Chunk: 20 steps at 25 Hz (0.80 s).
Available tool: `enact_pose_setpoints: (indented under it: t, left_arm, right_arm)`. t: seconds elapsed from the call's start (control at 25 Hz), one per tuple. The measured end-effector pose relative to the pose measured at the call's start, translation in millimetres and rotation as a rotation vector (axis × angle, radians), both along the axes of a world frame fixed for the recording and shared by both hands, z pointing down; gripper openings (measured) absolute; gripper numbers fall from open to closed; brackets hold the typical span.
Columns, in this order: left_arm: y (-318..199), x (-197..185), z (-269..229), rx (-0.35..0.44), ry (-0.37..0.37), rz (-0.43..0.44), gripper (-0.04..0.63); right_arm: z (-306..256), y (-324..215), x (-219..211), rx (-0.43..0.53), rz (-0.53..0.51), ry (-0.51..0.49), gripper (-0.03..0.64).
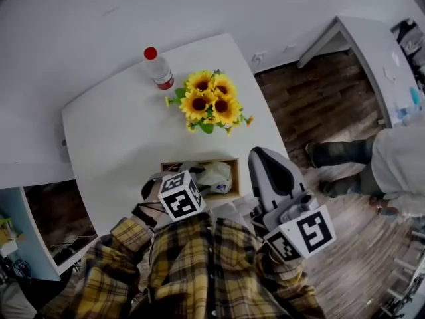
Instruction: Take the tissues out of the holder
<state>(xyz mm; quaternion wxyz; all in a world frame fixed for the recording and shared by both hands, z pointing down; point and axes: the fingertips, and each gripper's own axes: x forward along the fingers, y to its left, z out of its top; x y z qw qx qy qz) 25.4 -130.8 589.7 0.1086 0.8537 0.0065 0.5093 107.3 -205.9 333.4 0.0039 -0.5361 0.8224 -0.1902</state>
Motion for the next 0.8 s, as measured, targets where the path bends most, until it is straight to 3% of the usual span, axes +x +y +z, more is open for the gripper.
enact_pose_setpoints:
  t: [0.36,0.52,0.8]
  left_arm:
    - [8,2,29,-0.009,-0.115,0.069,0.201]
    - [9,1,40,0.025,-0.164,0.084,0.179]
    - [2,-1,39,0.035,-0.160,0.049,0.126]
  right_arm:
    - [3,1,15,-0.007,0.042,-0.014,0.010]
    - [6,3,15,-0.015,0.047,-0.018,0.011]
    - [4,3,12,-0.019,0.027,0.002,0.011]
